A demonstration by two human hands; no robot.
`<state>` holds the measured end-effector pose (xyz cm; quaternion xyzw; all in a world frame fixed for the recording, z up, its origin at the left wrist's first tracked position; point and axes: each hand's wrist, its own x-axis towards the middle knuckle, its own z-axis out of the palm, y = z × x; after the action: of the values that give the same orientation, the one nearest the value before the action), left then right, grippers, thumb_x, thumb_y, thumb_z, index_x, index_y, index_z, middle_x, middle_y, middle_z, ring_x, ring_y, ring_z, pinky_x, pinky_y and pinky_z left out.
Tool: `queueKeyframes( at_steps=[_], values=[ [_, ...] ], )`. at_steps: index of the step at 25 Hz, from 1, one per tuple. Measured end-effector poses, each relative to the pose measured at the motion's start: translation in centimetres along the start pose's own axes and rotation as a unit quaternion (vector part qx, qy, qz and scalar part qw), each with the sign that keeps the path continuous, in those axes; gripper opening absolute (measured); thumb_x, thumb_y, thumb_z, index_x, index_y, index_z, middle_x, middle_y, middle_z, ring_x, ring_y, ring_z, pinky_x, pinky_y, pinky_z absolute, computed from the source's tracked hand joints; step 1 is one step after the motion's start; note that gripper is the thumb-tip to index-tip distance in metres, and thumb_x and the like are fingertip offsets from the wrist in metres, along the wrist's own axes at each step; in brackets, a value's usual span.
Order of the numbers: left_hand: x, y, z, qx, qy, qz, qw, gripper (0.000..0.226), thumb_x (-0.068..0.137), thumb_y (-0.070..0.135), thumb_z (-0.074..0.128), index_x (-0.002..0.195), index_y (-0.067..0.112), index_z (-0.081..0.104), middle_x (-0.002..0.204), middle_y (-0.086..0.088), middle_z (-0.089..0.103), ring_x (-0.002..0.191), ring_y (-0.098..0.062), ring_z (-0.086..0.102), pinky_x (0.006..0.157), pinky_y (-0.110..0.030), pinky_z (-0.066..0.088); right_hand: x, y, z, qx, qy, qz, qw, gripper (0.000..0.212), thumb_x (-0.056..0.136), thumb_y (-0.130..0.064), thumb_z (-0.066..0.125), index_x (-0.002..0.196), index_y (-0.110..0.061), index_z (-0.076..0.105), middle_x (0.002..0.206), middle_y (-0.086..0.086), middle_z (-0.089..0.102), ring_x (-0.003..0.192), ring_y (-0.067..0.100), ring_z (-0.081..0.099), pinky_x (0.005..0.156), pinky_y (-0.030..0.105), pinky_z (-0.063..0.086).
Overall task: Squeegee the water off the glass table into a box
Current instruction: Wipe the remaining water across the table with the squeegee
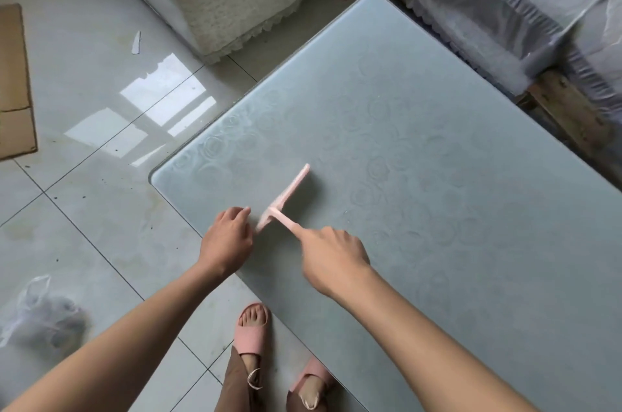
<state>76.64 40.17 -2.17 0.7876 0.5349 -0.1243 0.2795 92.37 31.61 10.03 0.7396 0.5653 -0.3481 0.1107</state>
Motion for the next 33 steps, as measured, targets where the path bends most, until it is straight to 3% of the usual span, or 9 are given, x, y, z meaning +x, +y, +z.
queueKeyframes(
  at_steps=[3, 6, 11, 15, 18, 22, 25, 30, 33],
  values=[
    [-1.4, 1.1, 0.8, 0.018, -0.021, -0.010, 1.000, 0.046, 0.097, 0.019, 0.039, 0.143, 0.012, 0.041, 0.145, -0.002, 0.041, 0.134, -0.022, 0.034, 0.099, -0.037, 0.041, -5.6, 6.3, 1.4, 0.010, -0.024, 0.028, 0.999, 0.081, 0.085, -0.001, 0.034, 0.149, -0.043, 0.006, 0.102, 0.014, 0.061, 0.096, 0.034, 0.058, 0.068, 0.033, 0.034],
    [-2.9, 2.5, 1.1, 0.040, -0.030, -0.001, 0.999, 0.047, 0.096, 0.016, 0.040, 0.143, 0.010, 0.040, 0.146, -0.002, 0.041, 0.134, -0.022, 0.034, 0.100, -0.037, 0.041, -8.1, 7.6, 0.9, 0.003, -0.031, 0.043, 0.999, 0.085, 0.084, -0.001, 0.035, 0.149, -0.044, 0.001, 0.089, 0.012, 0.056, 0.091, 0.033, 0.058, 0.066, 0.033, 0.033],
    [-3.6, 3.9, 1.1, 0.032, -0.012, -0.033, 0.999, 0.051, 0.094, 0.015, 0.040, 0.144, 0.007, 0.038, 0.150, -0.006, 0.037, 0.136, -0.026, 0.033, 0.106, -0.040, 0.037, -4.3, 1.4, 1.3, 0.026, 0.025, -0.018, 0.999, 0.054, 0.093, -0.008, 0.038, 0.145, -0.024, 0.034, 0.115, 0.012, 0.062, 0.107, 0.031, 0.059, 0.069, 0.033, 0.034],
    [-4.2, 3.1, 0.9, 0.070, -0.023, -0.032, 0.997, 0.055, 0.090, 0.004, 0.038, 0.145, 0.007, 0.035, 0.152, -0.006, 0.034, 0.137, -0.026, 0.033, 0.108, -0.037, 0.034, -7.8, 6.4, 3.8, -0.017, -0.019, 0.008, 1.000, 0.059, 0.091, -0.003, 0.034, 0.146, -0.024, 0.027, 0.116, 0.011, 0.062, 0.106, 0.031, 0.060, 0.070, 0.035, 0.042],
    [-4.9, 3.1, 0.3, 0.087, -0.047, -0.038, 0.994, 0.056, 0.090, 0.004, 0.037, 0.146, 0.008, 0.033, 0.153, -0.005, 0.033, 0.137, -0.026, 0.032, 0.108, -0.038, 0.034, -11.6, 10.2, 3.5, -0.021, -0.027, 0.031, 0.999, 0.071, 0.087, 0.000, 0.036, 0.148, -0.032, 0.019, 0.108, 0.009, 0.063, 0.101, 0.030, 0.060, 0.066, 0.032, 0.035],
    [-5.1, 3.5, -0.5, 0.101, -0.033, -0.026, 0.994, 0.057, 0.090, 0.003, 0.036, 0.147, 0.009, 0.033, 0.153, -0.004, 0.033, 0.137, -0.026, 0.032, 0.108, -0.037, 0.034, -7.2, 6.2, 0.9, 0.014, 0.034, 0.003, 0.999, 0.059, 0.089, -0.007, 0.042, 0.143, -0.031, 0.036, 0.111, 0.010, 0.064, 0.104, 0.030, 0.060, 0.066, 0.031, 0.034],
    [-4.4, 4.2, -0.8, 0.098, -0.023, -0.021, 0.995, 0.057, 0.090, 0.003, 0.036, 0.146, 0.008, 0.034, 0.153, -0.006, 0.033, 0.137, -0.027, 0.032, 0.110, -0.036, 0.032, -4.0, 3.9, 0.6, 0.008, 0.030, -0.020, 0.999, 0.051, 0.091, -0.008, 0.041, 0.139, -0.024, 0.044, 0.115, 0.010, 0.063, 0.107, 0.028, 0.059, 0.069, 0.031, 0.037],
    [-3.8, 5.0, -0.8, 0.106, -0.049, -0.032, 0.993, 0.057, 0.089, 0.003, 0.036, 0.146, 0.006, 0.033, 0.152, -0.008, 0.034, 0.137, -0.028, 0.032, 0.110, -0.036, 0.031, -9.6, 11.7, 2.9, -0.004, -0.025, 0.034, 0.999, 0.073, 0.087, -0.002, 0.038, 0.147, -0.038, 0.020, 0.110, 0.009, 0.062, 0.103, 0.030, 0.059, 0.069, 0.033, 0.037],
    [-3.2, 6.0, -1.8, 0.093, -0.049, -0.036, 0.994, 0.057, 0.088, 0.001, 0.036, 0.145, 0.004, 0.034, 0.150, -0.011, 0.036, 0.135, -0.030, 0.034, 0.110, -0.037, 0.031, -11.0, 12.5, 1.2, -0.002, -0.022, 0.039, 0.999, 0.073, 0.086, -0.003, 0.040, 0.145, -0.043, 0.023, 0.105, 0.008, 0.062, 0.098, 0.029, 0.059, 0.060, 0.030, 0.032]
  ],
)
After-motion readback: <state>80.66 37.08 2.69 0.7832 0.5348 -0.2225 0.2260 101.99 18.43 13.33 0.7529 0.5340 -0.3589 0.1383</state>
